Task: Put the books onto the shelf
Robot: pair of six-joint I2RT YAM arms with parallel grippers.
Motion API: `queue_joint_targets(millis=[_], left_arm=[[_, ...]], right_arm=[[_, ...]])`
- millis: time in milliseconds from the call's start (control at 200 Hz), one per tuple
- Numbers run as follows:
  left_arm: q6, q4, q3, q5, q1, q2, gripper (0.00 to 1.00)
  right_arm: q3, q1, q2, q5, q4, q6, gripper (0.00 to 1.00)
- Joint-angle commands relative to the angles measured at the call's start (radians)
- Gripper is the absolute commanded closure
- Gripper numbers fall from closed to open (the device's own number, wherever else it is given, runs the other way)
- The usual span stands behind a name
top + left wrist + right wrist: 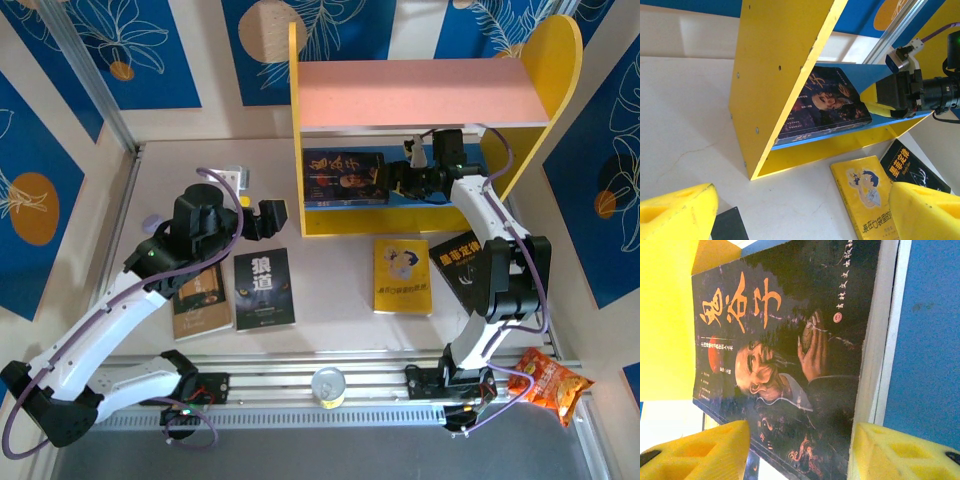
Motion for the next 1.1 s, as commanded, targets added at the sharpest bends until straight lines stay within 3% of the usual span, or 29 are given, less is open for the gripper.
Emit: queue_joint_targets(millis=[0,1095], left_arm=[[0.022,-0.006,0.036,0.001,0.013,0.003,0.12],[0.023,-0.028,0.024,-0.017,0.015,-0.006,0.12]], right_arm=[[0.033,0.035,0.03,-0.064,0.042,0.005,0.43],[0.032,0.034,0.023,-0.059,0.03,-0.006,0.43]])
